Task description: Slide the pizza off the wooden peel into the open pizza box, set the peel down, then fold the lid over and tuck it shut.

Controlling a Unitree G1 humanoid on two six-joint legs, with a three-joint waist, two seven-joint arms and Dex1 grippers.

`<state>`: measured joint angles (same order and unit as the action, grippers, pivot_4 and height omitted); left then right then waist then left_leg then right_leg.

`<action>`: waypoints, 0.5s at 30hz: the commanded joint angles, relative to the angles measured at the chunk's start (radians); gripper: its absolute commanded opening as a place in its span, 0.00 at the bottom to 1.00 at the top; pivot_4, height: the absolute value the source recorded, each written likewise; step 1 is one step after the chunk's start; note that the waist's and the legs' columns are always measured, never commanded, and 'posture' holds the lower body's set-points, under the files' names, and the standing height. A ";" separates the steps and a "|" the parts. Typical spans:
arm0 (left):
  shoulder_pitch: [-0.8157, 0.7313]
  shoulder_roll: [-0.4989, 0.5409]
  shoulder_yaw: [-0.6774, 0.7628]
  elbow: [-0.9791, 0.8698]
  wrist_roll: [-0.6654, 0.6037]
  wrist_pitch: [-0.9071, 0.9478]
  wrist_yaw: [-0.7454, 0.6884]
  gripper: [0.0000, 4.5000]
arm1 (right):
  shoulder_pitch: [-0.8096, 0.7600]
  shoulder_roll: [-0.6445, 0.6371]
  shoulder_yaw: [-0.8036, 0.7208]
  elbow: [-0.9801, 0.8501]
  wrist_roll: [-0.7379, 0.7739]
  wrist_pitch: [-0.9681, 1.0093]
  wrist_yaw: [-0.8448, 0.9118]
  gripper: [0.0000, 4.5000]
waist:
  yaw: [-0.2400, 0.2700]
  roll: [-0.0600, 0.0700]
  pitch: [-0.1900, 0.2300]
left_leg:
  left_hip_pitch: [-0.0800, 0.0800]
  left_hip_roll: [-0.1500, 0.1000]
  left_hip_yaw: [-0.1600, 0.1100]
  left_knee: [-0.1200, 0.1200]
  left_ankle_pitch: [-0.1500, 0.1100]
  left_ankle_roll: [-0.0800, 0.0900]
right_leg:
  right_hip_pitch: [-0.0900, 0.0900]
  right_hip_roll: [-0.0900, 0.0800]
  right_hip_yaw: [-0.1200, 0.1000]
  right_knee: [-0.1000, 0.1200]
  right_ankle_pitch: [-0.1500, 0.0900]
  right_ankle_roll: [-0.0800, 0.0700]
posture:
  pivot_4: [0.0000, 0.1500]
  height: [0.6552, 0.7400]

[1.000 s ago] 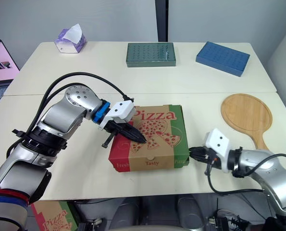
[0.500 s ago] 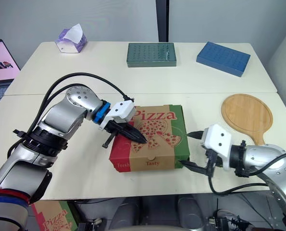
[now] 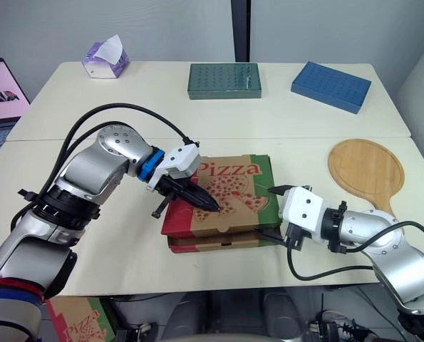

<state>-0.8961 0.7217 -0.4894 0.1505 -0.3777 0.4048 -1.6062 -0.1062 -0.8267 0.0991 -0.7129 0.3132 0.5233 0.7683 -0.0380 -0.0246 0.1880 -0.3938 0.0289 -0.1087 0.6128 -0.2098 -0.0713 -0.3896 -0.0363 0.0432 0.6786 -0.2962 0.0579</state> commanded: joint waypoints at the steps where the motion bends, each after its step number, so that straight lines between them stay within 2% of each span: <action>1: -0.018 0.013 -0.011 -0.030 -0.015 -0.010 -0.008 0.00 | -0.005 -0.001 -0.031 -0.020 -0.008 -0.018 -0.004 0.99 | 0.000 0.000 0.000 | 0.000 0.000 0.000 0.000 0.000 0.000 | 0.000 0.000 0.000 0.000 0.000 0.000 | 1.00 1.00; 15: 0.037 0.021 -0.051 -0.029 0.065 -0.084 -0.008 0.00 | 0.060 0.015 0.033 -0.003 -0.132 -0.083 -0.026 0.99 | 0.000 0.000 0.000 | 0.001 0.000 0.000 0.000 0.000 0.000 | 0.000 0.000 0.000 0.000 0.000 0.000 | 1.00 1.00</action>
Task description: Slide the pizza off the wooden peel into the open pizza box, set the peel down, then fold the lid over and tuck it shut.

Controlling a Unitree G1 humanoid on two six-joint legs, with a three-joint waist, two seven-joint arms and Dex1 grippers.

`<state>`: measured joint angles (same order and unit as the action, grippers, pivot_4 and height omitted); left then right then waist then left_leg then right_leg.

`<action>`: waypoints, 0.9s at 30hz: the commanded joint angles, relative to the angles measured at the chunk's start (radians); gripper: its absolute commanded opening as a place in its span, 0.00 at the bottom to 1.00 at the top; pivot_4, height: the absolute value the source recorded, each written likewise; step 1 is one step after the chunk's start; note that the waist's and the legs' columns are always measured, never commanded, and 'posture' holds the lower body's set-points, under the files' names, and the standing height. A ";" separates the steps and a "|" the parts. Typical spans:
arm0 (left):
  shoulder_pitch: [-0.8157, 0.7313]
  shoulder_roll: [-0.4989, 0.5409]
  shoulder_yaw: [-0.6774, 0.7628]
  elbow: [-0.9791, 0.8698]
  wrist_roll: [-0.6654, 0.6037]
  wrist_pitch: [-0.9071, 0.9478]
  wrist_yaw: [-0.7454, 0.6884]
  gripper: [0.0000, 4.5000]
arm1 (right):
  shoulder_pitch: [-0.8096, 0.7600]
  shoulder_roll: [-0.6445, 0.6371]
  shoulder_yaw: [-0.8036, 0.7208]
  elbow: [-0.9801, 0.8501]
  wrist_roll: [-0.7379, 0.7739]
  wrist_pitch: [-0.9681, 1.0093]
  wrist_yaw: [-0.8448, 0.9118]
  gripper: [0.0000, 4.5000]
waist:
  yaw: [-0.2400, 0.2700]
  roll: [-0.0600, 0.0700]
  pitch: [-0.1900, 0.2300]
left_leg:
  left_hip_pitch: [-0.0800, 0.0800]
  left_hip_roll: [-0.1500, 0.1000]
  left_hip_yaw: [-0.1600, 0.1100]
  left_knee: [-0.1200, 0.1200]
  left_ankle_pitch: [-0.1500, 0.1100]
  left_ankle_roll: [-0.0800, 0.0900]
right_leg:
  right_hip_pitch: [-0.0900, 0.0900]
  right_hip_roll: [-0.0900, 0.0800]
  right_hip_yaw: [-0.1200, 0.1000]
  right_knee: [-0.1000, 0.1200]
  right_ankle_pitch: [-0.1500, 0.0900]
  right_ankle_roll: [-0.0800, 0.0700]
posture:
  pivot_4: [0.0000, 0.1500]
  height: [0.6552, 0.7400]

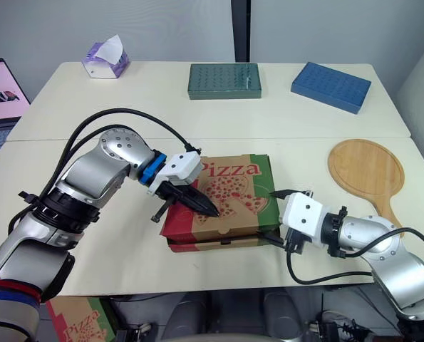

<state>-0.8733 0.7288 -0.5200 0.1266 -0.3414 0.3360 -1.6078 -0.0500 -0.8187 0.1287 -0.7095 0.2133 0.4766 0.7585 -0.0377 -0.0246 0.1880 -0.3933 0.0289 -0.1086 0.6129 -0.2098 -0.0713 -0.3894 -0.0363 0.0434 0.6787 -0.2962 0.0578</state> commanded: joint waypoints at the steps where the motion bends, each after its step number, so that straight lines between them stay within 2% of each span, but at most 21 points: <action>1: 0.016 0.015 -0.023 -0.007 0.030 -0.017 -0.007 0.00 | 0.005 0.011 0.007 -0.006 -0.038 -0.040 -0.017 0.99 | 0.000 0.000 0.000 | 0.000 0.000 0.000 0.000 0.000 0.000 | 0.000 0.000 0.000 0.000 0.000 0.000 | 1.00 1.00; 6: 0.026 0.018 -0.028 -0.013 0.036 -0.023 -0.007 0.00 | 0.028 0.013 0.012 -0.012 -0.063 -0.061 -0.007 0.99 | 0.000 0.000 0.000 | 0.000 0.000 0.000 0.000 0.000 0.000 | 0.000 0.000 0.000 0.000 0.000 0.000 | 1.00 1.00; 17: 0.034 0.008 -0.020 -0.002 0.053 -0.031 -0.007 0.00 | 0.123 0.027 -0.115 -0.088 0.045 -0.017 0.007 0.99 | -0.001 0.000 0.000 | 0.001 0.000 0.000 0.000 0.000 0.000 | 0.000 0.000 0.000 0.000 0.000 0.000 | 1.00 1.00; 19: 0.035 0.007 -0.018 -0.001 0.054 -0.032 -0.007 0.00 | 0.140 0.028 -0.174 -0.099 0.117 0.024 0.021 0.99 | -0.001 0.000 0.000 | 0.001 0.000 0.000 0.000 0.000 0.000 | 0.000 0.000 0.000 0.000 0.000 0.000 | 1.00 1.00; 23: 0.036 0.003 -0.013 0.001 0.056 -0.032 -0.007 0.00 | 0.126 0.022 -0.364 -0.056 0.384 0.228 0.039 0.99 | -0.001 0.000 0.000 | 0.001 0.000 0.000 0.000 0.000 0.000 | 0.001 0.000 0.000 0.000 0.000 0.000 | 1.00 1.00; 27: 0.036 -0.001 -0.008 0.002 0.059 -0.030 -0.007 0.00 | 0.079 0.015 -0.394 0.028 0.383 0.248 0.013 0.99 | -0.001 0.000 0.000 | 0.002 0.000 0.000 0.000 0.000 0.000 | 0.002 0.000 0.000 0.000 0.000 0.000 | 1.00 1.00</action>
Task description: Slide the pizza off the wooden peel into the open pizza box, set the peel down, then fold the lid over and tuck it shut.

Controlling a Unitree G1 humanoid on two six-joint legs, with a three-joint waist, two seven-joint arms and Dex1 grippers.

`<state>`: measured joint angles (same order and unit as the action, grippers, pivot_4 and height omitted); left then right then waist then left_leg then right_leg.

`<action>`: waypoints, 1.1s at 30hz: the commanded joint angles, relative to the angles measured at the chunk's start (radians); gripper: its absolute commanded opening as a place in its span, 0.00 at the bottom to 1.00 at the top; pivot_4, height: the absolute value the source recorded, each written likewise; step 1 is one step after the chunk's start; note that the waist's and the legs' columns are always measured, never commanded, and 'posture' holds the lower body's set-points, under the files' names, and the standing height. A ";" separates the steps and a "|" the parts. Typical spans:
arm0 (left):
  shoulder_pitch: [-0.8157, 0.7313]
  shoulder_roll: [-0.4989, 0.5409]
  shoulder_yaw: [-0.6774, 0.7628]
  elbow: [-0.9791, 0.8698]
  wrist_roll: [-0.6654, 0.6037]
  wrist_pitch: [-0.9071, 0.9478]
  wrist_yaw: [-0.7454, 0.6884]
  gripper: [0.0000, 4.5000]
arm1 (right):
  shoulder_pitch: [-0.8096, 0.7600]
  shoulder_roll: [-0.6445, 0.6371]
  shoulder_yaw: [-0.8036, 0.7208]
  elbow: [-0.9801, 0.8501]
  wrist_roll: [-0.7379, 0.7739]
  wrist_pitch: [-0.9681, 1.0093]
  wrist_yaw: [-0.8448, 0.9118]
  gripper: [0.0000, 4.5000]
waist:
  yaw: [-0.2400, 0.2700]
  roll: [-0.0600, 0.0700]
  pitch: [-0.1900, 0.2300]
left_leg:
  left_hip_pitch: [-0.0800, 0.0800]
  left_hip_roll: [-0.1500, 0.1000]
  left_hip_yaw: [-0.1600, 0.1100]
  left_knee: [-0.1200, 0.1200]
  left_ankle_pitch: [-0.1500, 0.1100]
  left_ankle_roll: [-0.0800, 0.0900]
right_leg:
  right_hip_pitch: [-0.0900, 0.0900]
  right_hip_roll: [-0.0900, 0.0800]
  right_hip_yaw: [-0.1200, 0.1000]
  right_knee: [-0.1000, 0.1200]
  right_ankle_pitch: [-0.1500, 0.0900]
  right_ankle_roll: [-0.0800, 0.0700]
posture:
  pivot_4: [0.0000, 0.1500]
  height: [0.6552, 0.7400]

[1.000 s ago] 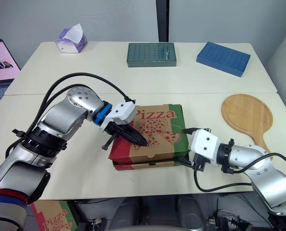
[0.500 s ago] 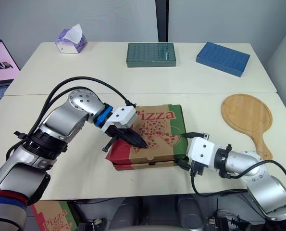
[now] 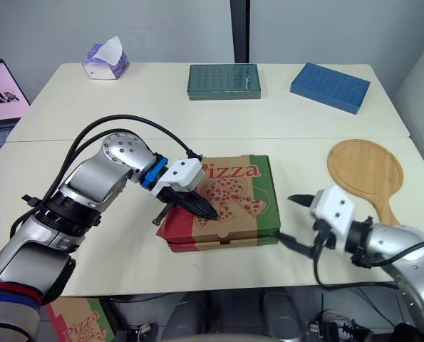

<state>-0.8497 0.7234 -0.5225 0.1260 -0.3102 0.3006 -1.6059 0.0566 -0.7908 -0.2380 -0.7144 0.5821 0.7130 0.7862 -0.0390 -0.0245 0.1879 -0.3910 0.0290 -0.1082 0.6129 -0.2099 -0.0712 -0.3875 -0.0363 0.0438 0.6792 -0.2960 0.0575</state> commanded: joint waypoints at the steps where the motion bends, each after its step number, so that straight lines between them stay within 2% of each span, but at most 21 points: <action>1: 0.012 0.004 -0.005 0.003 0.028 0.006 -0.008 0.00 | -0.033 -0.021 -0.007 0.048 -0.013 0.000 -0.016 0.96 | 0.001 0.000 0.000 | 0.000 0.000 0.000 0.000 0.000 0.000 | 0.000 0.000 0.000 0.000 0.000 0.000 | 1.00 1.00; 3: 0.011 0.001 -0.002 0.004 0.030 0.007 -0.008 0.00 | -0.032 -0.041 0.056 0.074 -0.075 -0.032 -0.008 0.87 | 0.001 0.000 0.000 | 0.000 0.000 0.000 0.000 0.000 0.000 | 0.000 0.000 0.000 0.000 0.000 0.000 | 1.00 1.00; 7: 0.008 -0.001 0.002 0.006 0.031 0.011 -0.008 0.00 | -0.034 -0.057 0.168 0.096 -0.158 -0.098 0.015 0.56 | 0.000 0.000 0.000 | 0.000 0.000 0.000 0.000 0.000 0.000 | 0.000 0.000 0.000 0.000 0.000 0.000 | 1.00 1.00; 14: 0.009 0.001 0.009 0.005 0.030 0.017 -0.008 0.00 | -0.065 -0.009 0.224 0.060 -0.088 -0.090 0.051 0.02 | -0.001 0.000 0.000 | 0.000 0.000 0.000 0.000 0.000 0.000 | 0.000 0.000 0.000 0.000 0.000 0.000 | 1.00 1.00; 24: 0.011 0.000 0.018 0.004 0.032 0.022 -0.008 0.00 | -0.033 0.005 0.232 0.049 -0.057 -0.049 0.046 0.01 | -0.001 0.000 0.000 | 0.000 0.000 0.000 0.000 0.000 0.000 | 0.000 0.000 0.000 0.000 0.000 0.000 | 1.00 1.00; 29: 0.007 0.000 0.020 0.007 0.032 0.021 -0.008 0.00 | -0.024 0.007 0.308 0.075 -0.169 -0.135 0.039 0.01 | -0.003 0.000 0.000 | 0.000 0.000 0.000 0.000 0.000 0.000 | 0.000 0.000 0.000 0.000 0.000 0.000 | 1.00 1.00; 33: 0.008 0.007 0.021 0.005 0.031 0.022 -0.008 0.00 | 0.001 -0.001 0.289 0.076 -0.158 -0.150 0.064 0.01 | -0.003 0.000 0.000 | 0.000 0.000 0.000 0.000 0.000 0.000 | -0.001 0.000 0.000 0.000 0.000 0.000 | 1.00 1.00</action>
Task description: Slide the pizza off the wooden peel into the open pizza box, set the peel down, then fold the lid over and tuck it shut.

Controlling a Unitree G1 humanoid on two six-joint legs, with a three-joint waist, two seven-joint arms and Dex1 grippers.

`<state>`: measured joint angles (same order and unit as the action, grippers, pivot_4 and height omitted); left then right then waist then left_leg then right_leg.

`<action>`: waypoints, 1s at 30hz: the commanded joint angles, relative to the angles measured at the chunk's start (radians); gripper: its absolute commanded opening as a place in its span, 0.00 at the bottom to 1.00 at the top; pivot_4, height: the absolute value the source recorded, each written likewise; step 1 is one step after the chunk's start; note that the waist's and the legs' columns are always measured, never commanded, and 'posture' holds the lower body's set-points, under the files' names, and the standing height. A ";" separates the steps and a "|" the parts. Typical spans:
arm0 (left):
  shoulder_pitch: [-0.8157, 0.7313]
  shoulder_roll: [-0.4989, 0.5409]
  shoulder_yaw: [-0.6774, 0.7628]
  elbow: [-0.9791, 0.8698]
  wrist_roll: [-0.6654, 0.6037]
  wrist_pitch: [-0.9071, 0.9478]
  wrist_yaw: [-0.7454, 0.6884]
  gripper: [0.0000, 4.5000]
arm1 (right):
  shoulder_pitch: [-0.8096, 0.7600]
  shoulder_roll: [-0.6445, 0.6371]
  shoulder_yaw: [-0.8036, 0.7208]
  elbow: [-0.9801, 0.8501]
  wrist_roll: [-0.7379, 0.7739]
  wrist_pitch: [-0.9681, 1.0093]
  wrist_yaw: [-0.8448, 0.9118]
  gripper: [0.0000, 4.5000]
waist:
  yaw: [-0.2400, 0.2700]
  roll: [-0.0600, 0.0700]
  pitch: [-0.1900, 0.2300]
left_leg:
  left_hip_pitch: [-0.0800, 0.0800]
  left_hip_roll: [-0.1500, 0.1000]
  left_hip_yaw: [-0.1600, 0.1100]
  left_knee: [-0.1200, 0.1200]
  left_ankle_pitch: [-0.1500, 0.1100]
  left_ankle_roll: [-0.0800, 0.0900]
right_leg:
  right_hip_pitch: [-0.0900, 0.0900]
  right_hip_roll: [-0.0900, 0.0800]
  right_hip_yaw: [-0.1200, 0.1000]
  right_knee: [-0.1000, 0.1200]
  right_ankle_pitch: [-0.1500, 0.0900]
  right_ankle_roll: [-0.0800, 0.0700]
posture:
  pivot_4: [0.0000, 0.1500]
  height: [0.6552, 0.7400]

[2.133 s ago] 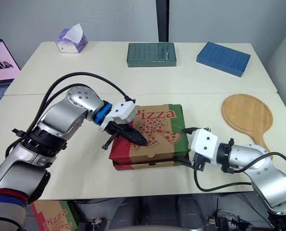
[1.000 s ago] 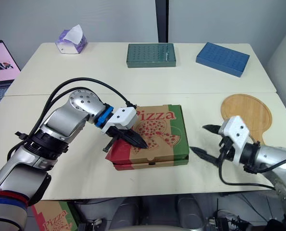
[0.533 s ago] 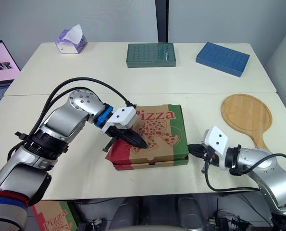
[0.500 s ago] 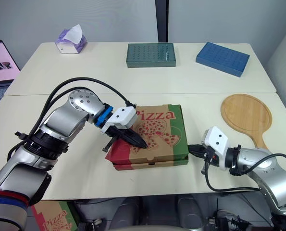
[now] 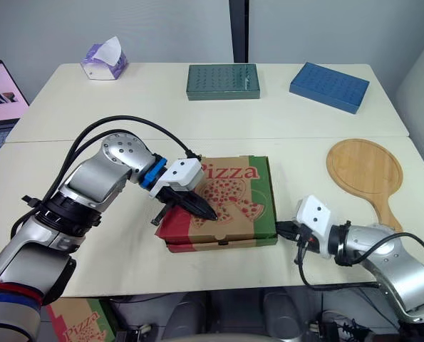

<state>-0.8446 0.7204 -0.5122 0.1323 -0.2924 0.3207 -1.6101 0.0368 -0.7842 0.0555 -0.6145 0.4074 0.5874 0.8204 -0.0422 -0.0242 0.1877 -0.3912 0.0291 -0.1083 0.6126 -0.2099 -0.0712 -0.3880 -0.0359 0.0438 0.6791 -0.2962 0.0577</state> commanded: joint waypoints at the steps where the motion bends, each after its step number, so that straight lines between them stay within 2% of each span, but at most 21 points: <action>1: 0.005 0.013 0.011 -0.002 0.013 0.003 -0.004 0.00 | 0.029 -0.015 -0.017 -0.024 0.024 -0.025 0.039 0.01 | 0.001 0.000 0.000 | 0.000 0.000 0.000 0.000 0.000 0.000 | 0.000 0.000 0.000 0.000 0.000 0.000 | 1.00 1.00; 13: 0.010 0.015 0.020 -0.004 0.015 0.004 -0.004 0.00 | -0.033 -0.062 -0.211 -0.018 0.150 0.058 0.047 0.01 | 0.001 0.000 0.000 | 0.000 0.000 0.000 0.000 0.000 0.000 | 0.000 0.000 0.000 0.000 0.000 0.000 | 1.00 1.00; 19: -0.001 0.009 0.047 -0.015 -0.004 0.035 -0.004 0.00 | -0.136 0.009 -0.016 -0.075 0.099 0.068 -0.004 0.01 | 0.000 0.000 0.000 | 0.000 0.000 0.000 0.000 0.000 0.000 | 0.000 0.000 0.000 0.000 0.000 0.000 | 1.00 1.00; 24: -0.016 0.042 0.124 -0.064 -0.062 0.121 -0.004 0.00 | -0.142 0.011 0.101 -0.037 0.005 0.005 0.015 0.01 | 0.003 0.000 0.000 | -0.002 0.000 0.000 0.000 0.000 0.000 | -0.001 0.000 0.000 -0.001 0.000 0.000 | 1.00 1.00; 27: -0.014 0.091 0.183 -0.085 -0.078 0.152 -0.004 0.00 | -0.145 0.016 0.108 -0.021 -0.004 -0.011 0.022 0.01 | 0.004 0.000 0.000 | -0.002 0.000 -0.001 0.000 0.000 0.000 | -0.001 0.000 -0.001 -0.001 0.000 0.000 | 1.00 1.00; 30: 0.010 0.202 0.234 -0.087 -0.096 0.160 -0.004 0.00 | -0.147 0.015 0.110 -0.003 -0.014 -0.033 0.033 0.01 | -0.004 0.000 0.000 | -0.002 0.000 -0.001 0.000 0.000 0.000 | -0.001 0.000 -0.001 0.000 0.000 0.000 | 1.00 1.00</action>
<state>-0.8357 0.8779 -0.3326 0.0661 -0.3608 0.4768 -1.6071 -0.1049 -0.7641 0.1741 -0.6136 0.4034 0.5741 0.8445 -0.0462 -0.0242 0.1879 -0.3925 0.0294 -0.1088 0.6123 -0.2099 -0.0712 -0.3894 -0.0359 0.0432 0.6790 -0.2962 0.0577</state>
